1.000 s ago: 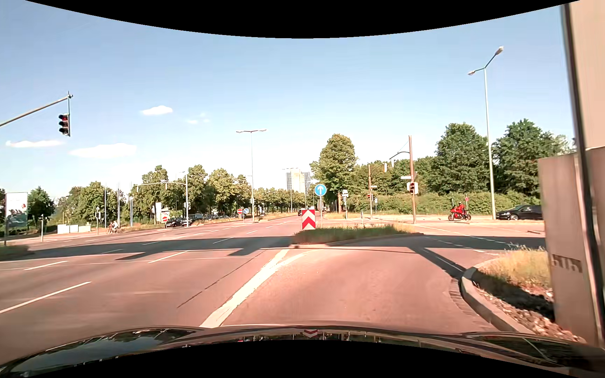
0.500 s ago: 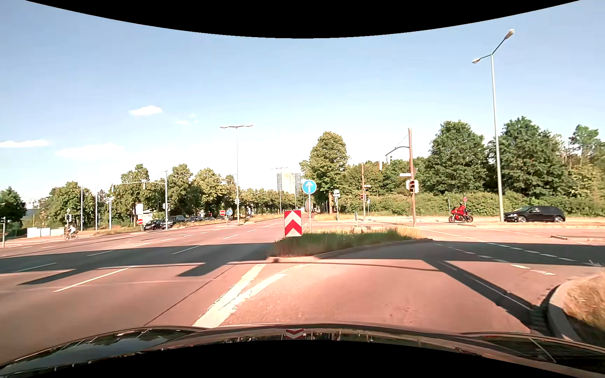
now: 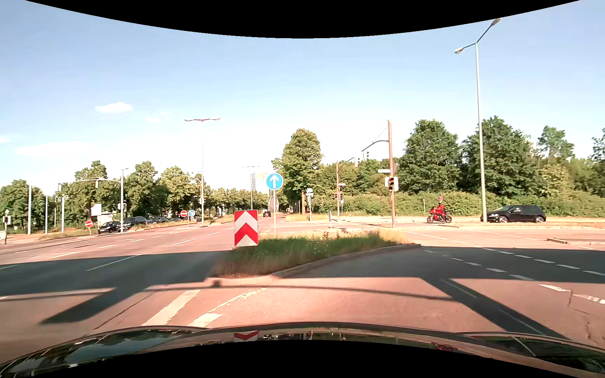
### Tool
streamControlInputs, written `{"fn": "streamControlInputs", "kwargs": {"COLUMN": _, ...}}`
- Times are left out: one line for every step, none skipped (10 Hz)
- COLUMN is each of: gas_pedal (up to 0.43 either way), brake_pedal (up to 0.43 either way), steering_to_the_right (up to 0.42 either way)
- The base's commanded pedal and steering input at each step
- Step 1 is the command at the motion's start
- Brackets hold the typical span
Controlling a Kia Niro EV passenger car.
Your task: Follow the waypoints while adhering to traffic rules and regulations
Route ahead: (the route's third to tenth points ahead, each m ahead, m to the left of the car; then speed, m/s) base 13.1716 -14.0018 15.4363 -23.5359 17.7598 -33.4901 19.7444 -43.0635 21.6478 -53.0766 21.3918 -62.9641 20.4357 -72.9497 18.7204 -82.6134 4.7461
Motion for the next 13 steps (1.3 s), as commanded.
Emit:
{"fn": "streamControlInputs", "kwargs": {"gas_pedal": 0.0, "brake_pedal": 0.104, "steering_to_the_right": 0.263}}
{"fn": "streamControlInputs", "kwargs": {"gas_pedal": 0.0, "brake_pedal": 0.098, "steering_to_the_right": 0.29}}
{"fn": "streamControlInputs", "kwargs": {"gas_pedal": 0.0, "brake_pedal": 0.061, "steering_to_the_right": 0.308}}
{"fn": "streamControlInputs", "kwargs": {"gas_pedal": 0.0, "brake_pedal": 0.012, "steering_to_the_right": 0.33}}
{"fn": "streamControlInputs", "kwargs": {"gas_pedal": 0.0, "brake_pedal": 0.012, "steering_to_the_right": 0.348}}
{"fn": "streamControlInputs", "kwargs": {"gas_pedal": 0.0, "brake_pedal": 0.012, "steering_to_the_right": 0.37}}
{"fn": "streamControlInputs", "kwargs": {"gas_pedal": 0.0, "brake_pedal": 0.012, "steering_to_the_right": 0.384}}
{"fn": "streamControlInputs", "kwargs": {"gas_pedal": 0.0, "brake_pedal": 0.012, "steering_to_the_right": 0.397}}
{"fn": "streamControlInputs", "kwargs": {"gas_pedal": 0.0, "brake_pedal": 0.012, "steering_to_the_right": 0.407}}
{"fn": "streamControlInputs", "kwargs": {"gas_pedal": 0.0, "brake_pedal": 0.012, "steering_to_the_right": 0.415}}
{"fn": "streamControlInputs", "kwargs": {"gas_pedal": 0.008, "brake_pedal": 0.012, "steering_to_the_right": 0.425}}
{"fn": "streamControlInputs", "kwargs": {"gas_pedal": 0.008, "brake_pedal": 0.006, "steering_to_the_right": 0.434}}
{"fn": "streamControlInputs", "kwargs": {"gas_pedal": 0.028, "brake_pedal": 0.012, "steering_to_the_right": 0.44}}
